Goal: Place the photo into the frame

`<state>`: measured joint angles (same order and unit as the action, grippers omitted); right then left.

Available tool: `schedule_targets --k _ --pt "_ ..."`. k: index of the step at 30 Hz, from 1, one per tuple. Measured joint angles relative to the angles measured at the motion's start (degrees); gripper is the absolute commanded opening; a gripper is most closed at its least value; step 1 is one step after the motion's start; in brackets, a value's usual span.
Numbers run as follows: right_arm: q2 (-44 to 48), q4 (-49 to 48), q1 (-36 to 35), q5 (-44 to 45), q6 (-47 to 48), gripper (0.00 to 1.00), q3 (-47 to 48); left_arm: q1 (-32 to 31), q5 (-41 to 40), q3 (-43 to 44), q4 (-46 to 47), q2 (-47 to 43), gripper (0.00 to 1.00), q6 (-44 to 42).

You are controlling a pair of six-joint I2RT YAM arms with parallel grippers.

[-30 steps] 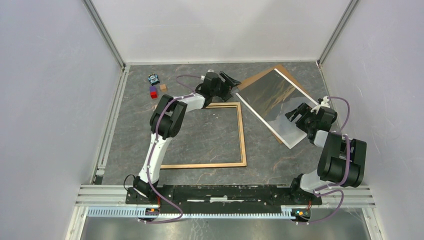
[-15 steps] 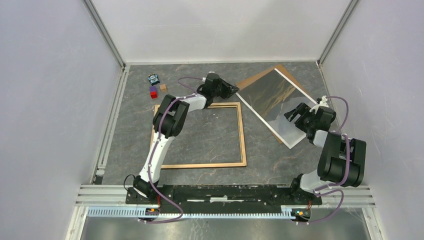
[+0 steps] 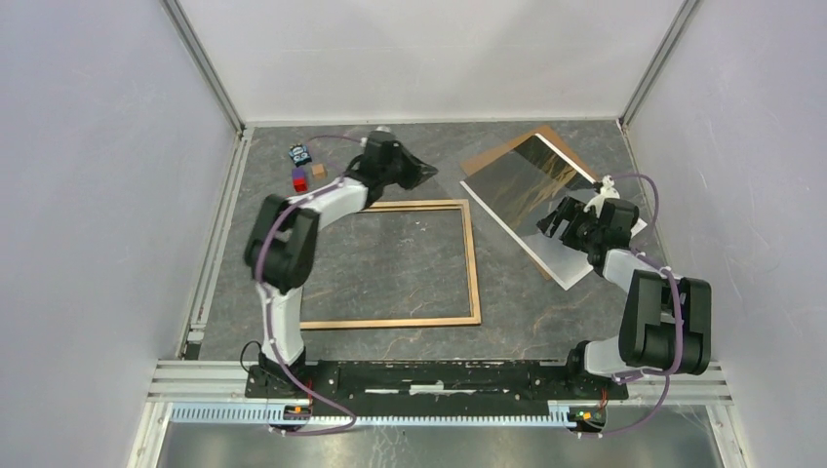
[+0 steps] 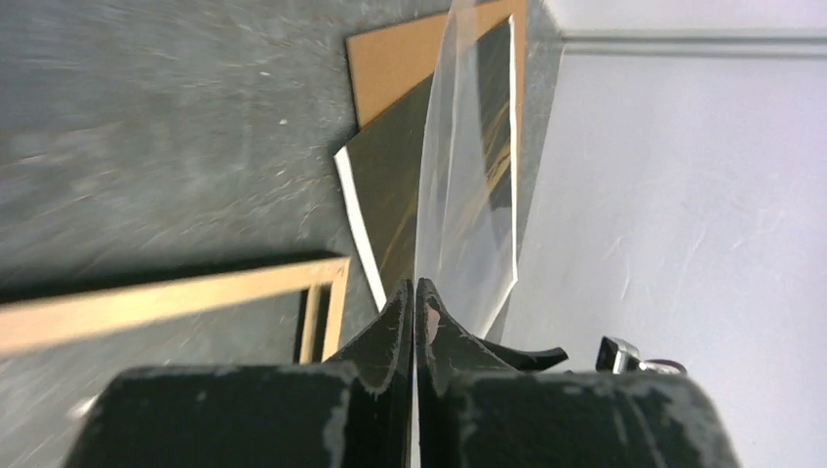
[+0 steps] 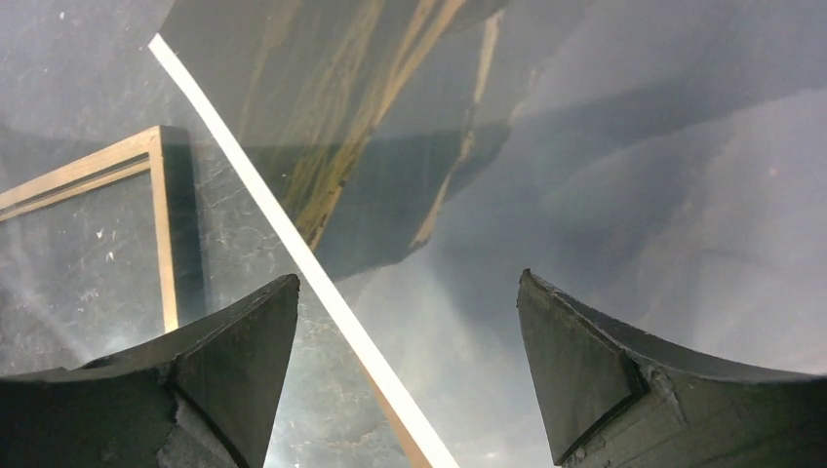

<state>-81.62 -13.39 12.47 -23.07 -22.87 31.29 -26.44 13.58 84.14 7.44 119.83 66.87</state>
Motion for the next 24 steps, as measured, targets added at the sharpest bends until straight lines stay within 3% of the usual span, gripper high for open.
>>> schedule_targets --k 7,12,16,24 --pt "0.4 2.7 -4.0 0.7 0.8 0.88 2.6 11.9 0.5 -25.2 3.4 -22.1 0.02 -1.3" --pt "0.5 4.9 -8.7 -1.6 0.6 0.89 3.4 17.9 1.4 -37.9 5.7 -26.1 0.02 -1.4" --pt "2.7 5.4 -9.7 -5.6 -1.8 0.9 1.6 19.8 3.1 -41.8 6.5 -26.1 0.02 -1.4" --pt "8.6 1.5 -9.1 -10.5 -10.3 0.85 -10.6 21.6 6.0 -42.3 9.6 -26.1 0.02 -1.4"
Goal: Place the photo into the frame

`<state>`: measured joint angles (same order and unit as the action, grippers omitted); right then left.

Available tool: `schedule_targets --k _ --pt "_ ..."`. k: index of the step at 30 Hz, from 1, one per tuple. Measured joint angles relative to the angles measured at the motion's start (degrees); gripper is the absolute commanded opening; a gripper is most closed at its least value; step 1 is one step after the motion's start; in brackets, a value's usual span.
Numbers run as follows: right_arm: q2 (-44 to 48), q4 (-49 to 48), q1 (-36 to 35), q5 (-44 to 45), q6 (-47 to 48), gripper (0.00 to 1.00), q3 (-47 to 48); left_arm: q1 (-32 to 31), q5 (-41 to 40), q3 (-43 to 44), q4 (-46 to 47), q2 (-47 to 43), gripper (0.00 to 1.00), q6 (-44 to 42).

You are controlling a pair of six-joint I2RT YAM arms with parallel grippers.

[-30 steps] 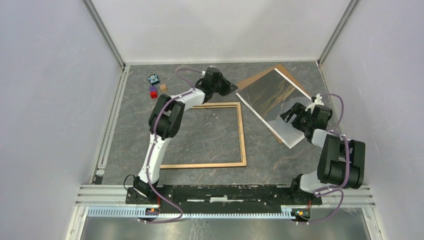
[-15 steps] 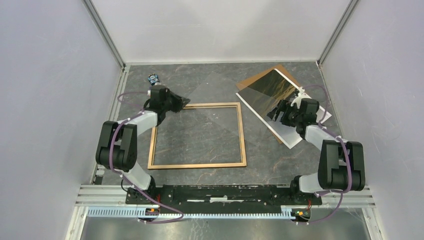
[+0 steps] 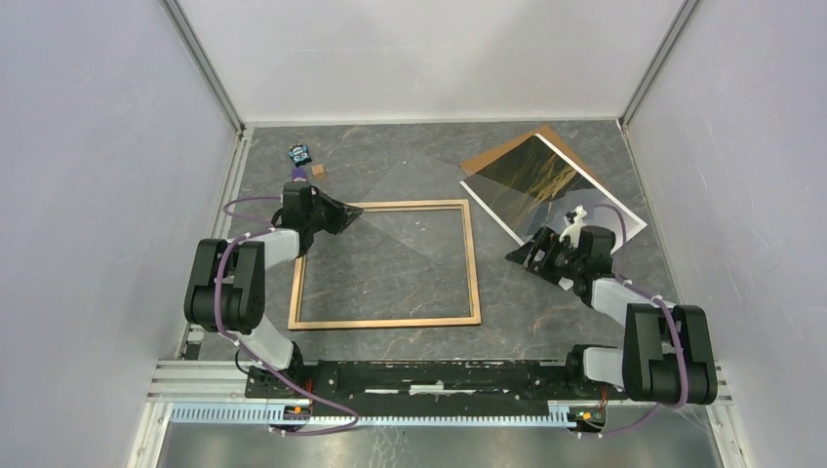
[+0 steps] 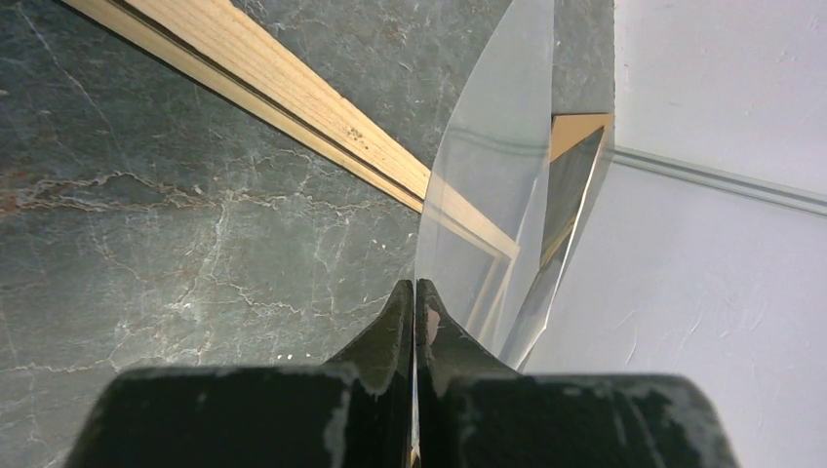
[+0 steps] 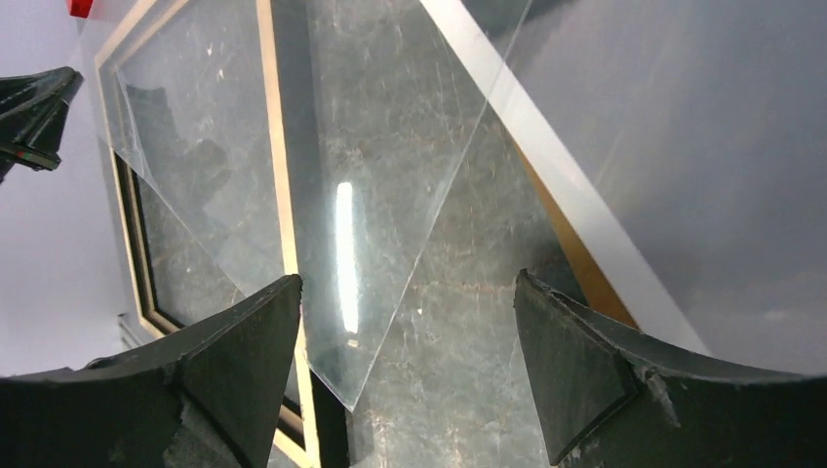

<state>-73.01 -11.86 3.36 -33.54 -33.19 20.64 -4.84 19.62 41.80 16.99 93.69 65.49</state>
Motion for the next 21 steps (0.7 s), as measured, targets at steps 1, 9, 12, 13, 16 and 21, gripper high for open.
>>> schedule_targets --k 1,9,12,13,16,21 --pt "0.3 -0.3 0.1 -0.2 -0.6 0.85 -1.0 0.0 0.1 0.0 0.1 0.0 0.02 0.0" --pt "1.1 -12.4 0.7 -2.5 -8.2 0.83 -8.1 1.4 2.4 -1.7 1.4 0.1 0.02 0.1" --pt "-0.2 -19.3 1.3 -3.8 -12.5 0.82 -10.9 2.1 4.2 -1.7 2.1 0.8 0.02 0.2" --pt "-1.4 -21.2 1.4 -4.1 -13.9 0.82 -11.2 2.3 4.7 -1.8 2.4 1.0 0.02 0.3" --pt "-5.4 -26.8 1.4 -4.8 -17.7 0.81 -11.2 2.4 5.9 -2.4 3.3 1.4 0.02 1.1" --pt "-12.6 -35.3 0.1 -5.6 -22.6 0.73 -10.8 2.5 7.9 -3.2 4.9 2.0 0.02 2.0"
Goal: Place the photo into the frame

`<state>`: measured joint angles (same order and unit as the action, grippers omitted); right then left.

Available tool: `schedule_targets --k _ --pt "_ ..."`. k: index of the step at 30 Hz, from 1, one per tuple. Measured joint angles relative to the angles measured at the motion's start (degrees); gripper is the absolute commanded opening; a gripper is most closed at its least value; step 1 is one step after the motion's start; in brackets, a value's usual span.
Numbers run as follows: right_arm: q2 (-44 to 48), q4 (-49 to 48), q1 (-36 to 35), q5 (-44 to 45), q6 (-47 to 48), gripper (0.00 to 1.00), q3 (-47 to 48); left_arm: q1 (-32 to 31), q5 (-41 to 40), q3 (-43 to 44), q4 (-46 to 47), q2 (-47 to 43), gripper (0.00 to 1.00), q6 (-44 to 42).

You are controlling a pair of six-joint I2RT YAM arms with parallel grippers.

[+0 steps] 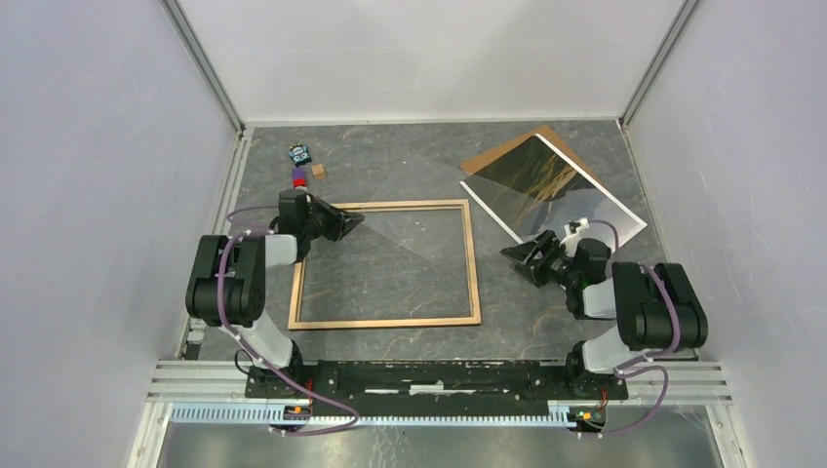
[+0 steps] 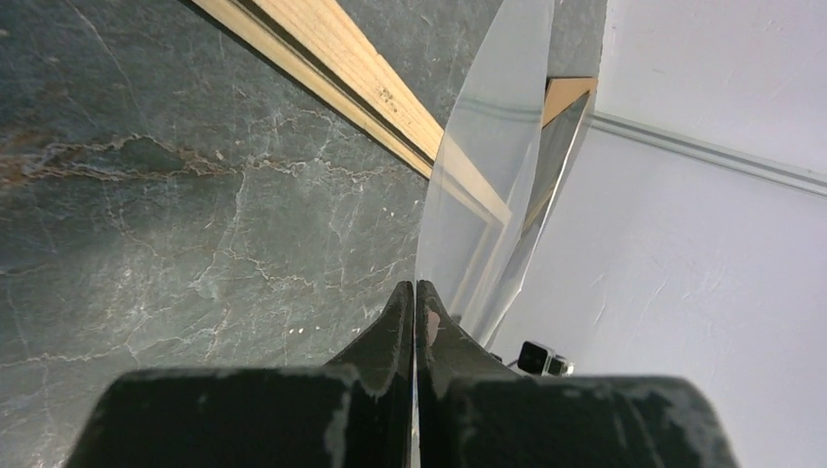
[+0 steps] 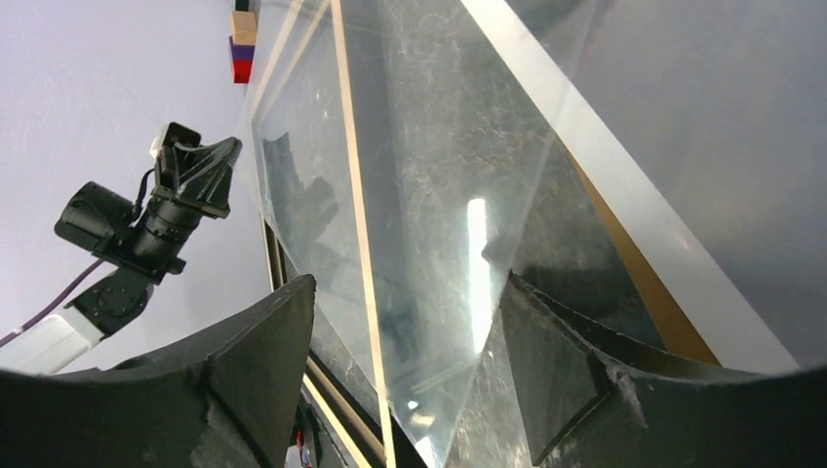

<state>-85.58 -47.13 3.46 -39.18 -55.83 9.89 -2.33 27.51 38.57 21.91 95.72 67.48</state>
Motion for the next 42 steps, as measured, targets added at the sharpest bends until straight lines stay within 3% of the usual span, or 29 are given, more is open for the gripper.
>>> schedule_targets --k 8,14,16,18,20,22,28,37,42 --pt "-12.6 -15.5 -2.0 -2.0 -8.7 0.55 1.9 0.2 3.0 -1.4 5.0 3.2 0.02 3.1" --pt "-14.3 -23.9 -2.0 -1.3 -12.5 0.47 1.4 0.3 4.1 -1.7 6.4 3.9 0.03 3.5" --pt "-15.1 -26.4 -2.0 -0.8 -13.5 0.33 1.1 0.3 4.2 -1.8 6.6 3.9 0.13 3.5" --pt "-16.1 -27.9 -2.0 -0.4 -14.2 0.16 0.8 0.3 4.2 -2.0 6.7 3.9 0.37 3.5" --pt "-16.8 -29.0 -2.0 0.0 -14.9 0.07 0.5 0.3 4.2 -2.4 6.5 3.7 0.6 3.5" --pt "-16.9 -29.4 -2.0 0.5 -15.5 0.01 0.4 0.3 4.3 -3.1 6.4 3.3 0.72 3.5" --pt "-16.0 -28.2 -1.9 0.7 -14.8 0.0 0.4 0.3 4.0 -4.8 2.0 -2.4 1.0 2.4" --pt "-12.1 -19.8 -1.1 -3.6 -10.0 0.0 4.6 0.3 -6.1 0.5 -19.3 -20.3 1.0 -11.2" --pt "-12.0 -11.5 -1.0 -8.7 -5.7 0.0 9.8 0.3 -9.3 6.8 -25.6 -22.2 1.0 -16.5"
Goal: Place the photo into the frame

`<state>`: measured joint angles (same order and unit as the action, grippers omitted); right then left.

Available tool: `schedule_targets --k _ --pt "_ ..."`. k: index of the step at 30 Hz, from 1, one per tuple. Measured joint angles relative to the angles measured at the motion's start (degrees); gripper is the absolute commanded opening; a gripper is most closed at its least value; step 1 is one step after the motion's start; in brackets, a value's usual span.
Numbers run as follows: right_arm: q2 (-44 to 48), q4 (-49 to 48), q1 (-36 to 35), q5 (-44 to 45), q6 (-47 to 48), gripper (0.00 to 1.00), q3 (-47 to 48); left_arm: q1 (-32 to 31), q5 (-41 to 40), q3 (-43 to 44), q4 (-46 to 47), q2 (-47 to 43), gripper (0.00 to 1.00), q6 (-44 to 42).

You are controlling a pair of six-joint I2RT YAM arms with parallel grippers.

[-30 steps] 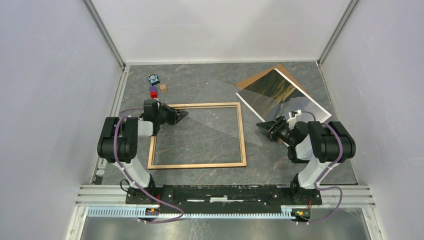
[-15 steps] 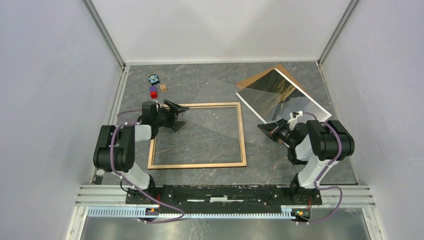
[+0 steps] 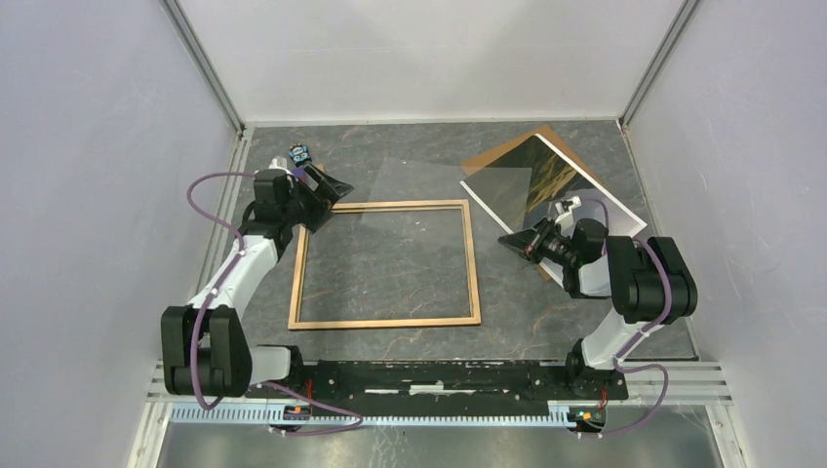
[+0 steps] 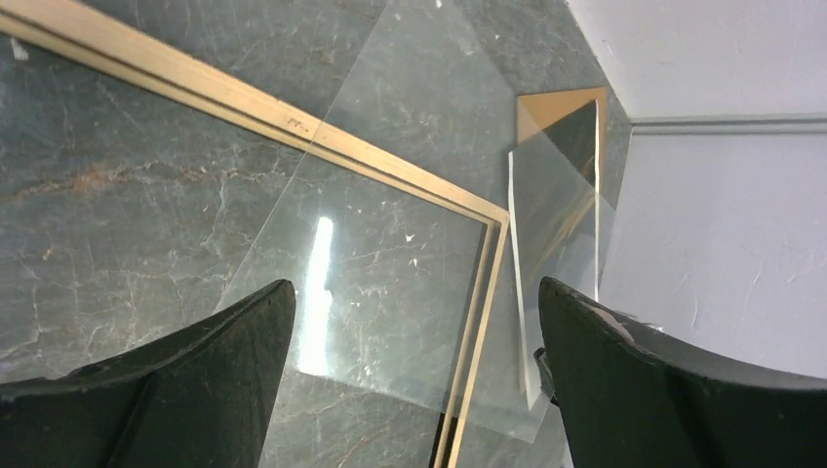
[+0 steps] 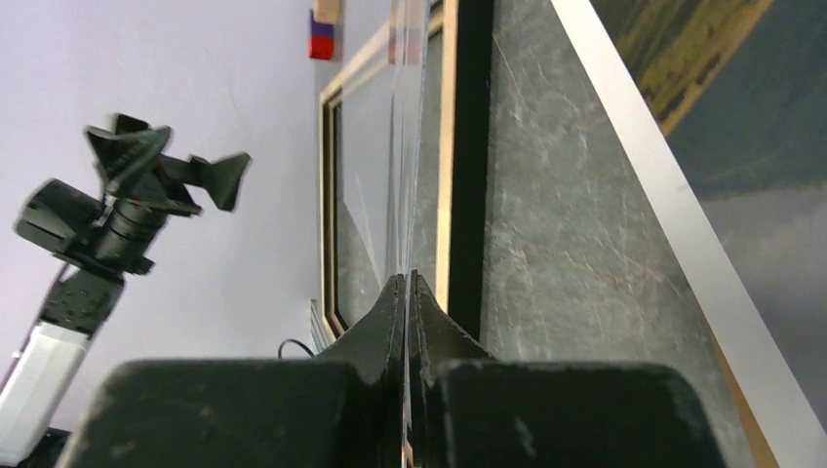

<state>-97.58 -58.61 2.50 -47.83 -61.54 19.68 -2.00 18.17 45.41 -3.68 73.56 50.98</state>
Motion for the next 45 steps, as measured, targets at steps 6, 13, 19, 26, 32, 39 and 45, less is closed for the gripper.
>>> schedule_targets --k 6,13,19,26,32,39,45 --pt "2.1 8.3 -0.3 -2.4 3.8 0.0 0.3 -1.2 -1.6 5.6 -5.2 -0.8 1.0 -4.7" --pt "6.1 8.0 -2.5 -4.7 1.0 0.0 0.3 -4.3 -7.3 11.5 -12.5 -2.3 1.0 -13.9" --pt "12.9 7.0 -7.8 -4.7 -3.4 0.0 0.5 -6.1 -7.6 15.1 -16.2 -4.3 1.0 -15.6" --pt "20.4 14.9 -14.0 -3.2 -3.4 0.0 8.0 -8.9 -6.9 24.2 -17.3 -7.4 1.0 -15.6" --pt "23.7 22.9 -19.1 0.9 -2.1 0.0 16.3 -10.1 -5.5 28.0 -17.2 -12.3 1.0 -15.6" --pt "23.0 27.5 -27.5 4.9 -2.1 0.0 23.6 -10.7 -5.5 30.7 -18.5 -15.1 1.0 -15.7" --pt "20.3 28.1 -34.4 7.8 -3.4 0.0 30.1 -10.7 -5.6 34.0 -20.9 -17.7 1.0 -16.2"
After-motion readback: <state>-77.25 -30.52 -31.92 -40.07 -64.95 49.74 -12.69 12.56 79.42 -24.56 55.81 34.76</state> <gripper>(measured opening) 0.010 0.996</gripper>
